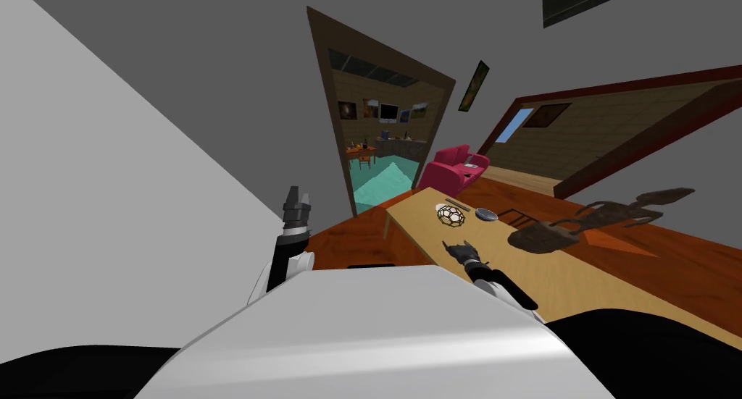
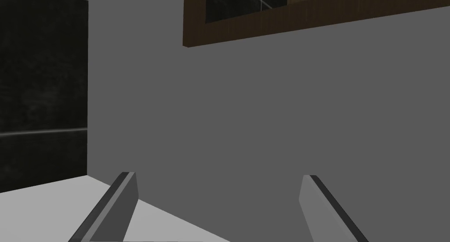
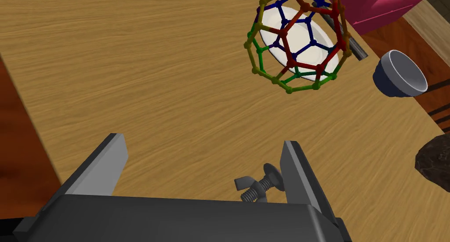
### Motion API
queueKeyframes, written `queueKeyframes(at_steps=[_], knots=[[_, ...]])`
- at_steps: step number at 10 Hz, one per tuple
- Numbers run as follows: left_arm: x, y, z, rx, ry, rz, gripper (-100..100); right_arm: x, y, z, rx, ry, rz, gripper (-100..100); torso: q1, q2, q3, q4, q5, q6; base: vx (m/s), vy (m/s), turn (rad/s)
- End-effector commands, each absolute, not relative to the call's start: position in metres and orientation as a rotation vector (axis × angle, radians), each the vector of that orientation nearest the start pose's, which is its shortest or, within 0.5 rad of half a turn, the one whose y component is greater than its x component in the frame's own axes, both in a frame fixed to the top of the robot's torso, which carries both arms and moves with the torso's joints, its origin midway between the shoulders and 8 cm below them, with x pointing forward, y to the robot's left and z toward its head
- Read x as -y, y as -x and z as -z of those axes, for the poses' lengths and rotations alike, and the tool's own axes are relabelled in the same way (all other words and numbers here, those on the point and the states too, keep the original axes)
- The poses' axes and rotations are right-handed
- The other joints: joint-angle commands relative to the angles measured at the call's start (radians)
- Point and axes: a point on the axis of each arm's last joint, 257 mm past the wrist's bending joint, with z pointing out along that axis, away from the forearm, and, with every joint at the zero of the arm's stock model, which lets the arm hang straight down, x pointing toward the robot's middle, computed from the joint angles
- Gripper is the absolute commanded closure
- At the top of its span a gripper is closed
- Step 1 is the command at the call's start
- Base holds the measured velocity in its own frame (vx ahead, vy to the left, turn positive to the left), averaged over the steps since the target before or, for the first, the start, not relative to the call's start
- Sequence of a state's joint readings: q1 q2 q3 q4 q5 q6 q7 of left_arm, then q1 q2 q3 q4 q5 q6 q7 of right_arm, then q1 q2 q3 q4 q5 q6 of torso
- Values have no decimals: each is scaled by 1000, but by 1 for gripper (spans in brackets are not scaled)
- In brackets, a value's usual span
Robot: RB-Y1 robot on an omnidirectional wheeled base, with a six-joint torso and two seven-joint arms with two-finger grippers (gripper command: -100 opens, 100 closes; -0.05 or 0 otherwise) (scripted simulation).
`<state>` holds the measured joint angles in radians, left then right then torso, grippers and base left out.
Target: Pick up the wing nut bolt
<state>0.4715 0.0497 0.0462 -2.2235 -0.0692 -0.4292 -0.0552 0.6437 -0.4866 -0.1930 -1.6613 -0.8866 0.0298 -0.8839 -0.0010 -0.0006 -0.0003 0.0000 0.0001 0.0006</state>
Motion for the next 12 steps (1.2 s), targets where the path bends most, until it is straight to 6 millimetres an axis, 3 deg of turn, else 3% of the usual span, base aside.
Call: queueKeyframes(at_steps=[1, 2, 3, 5, 6, 7, 8, 9, 10, 12], knots=[[-287, -367, 5, -769, 631, 1144, 0, 541, -258, 384, -31, 3100, 1665, -100, 0, 0, 0, 0, 0, 0, 26, -15, 122], [-287, -367, 5, -769, 631, 1144, 0, 541, -257, 385, -98, 3078, 1661, -100, -1, 0, 0, 0, 0, 0, 21, -17, 83], [-287, -367, 5, -769, 631, 1144, 0, 552, -242, 399, -179, 3095, 1567, -100, -1, 0, 0, 0, 0, 0, 29, -17, 151], [-287, -367, 5, -769, 631, 1144, 0, 554, -238, 403, -264, 3071, 1555, -100, -1, -1, 0, 0, 0, 0, 19, -13, 31], [-287, -367, 5, -769, 631, 1144, 0, 565, -219, 419, -390, 3072, 1453, -100, 0, 0, 0, 0, 0, 0, 19, -11, 145], [-287, -367, 5, -769, 631, 1144, 0, 565, -219, 419, -423, 3056, 1454, -100, 0, 0, 0, 0, 0, -1, 21, -17, 83], [-287, -367, 5, -769, 631, 1144, 0, 576, -199, 433, -544, 3050, 1358, -100, -1, 0, 0, 0, 0, 0, 25, -25, 153], [-287, -367, 5, -769, 631, 1144, 0, 576, -199, 433, -579, 3032, 1358, -100, -1, 0, 0, 0, 0, 0, 21, -30, 55], [-287, -367, 5, -769, 631, 1144, 0, 584, -182, 443, -673, 3025, 1276, -100, -1, 0, 0, 0, 0, 0, 24, -31, 89], [-287, -367, 5, -769, 631, 1144, 0, 585, -180, 445, -730, 3000, 1269, -100, -1, -1, 0, 0, 0, 0, 18, -21, 44]])
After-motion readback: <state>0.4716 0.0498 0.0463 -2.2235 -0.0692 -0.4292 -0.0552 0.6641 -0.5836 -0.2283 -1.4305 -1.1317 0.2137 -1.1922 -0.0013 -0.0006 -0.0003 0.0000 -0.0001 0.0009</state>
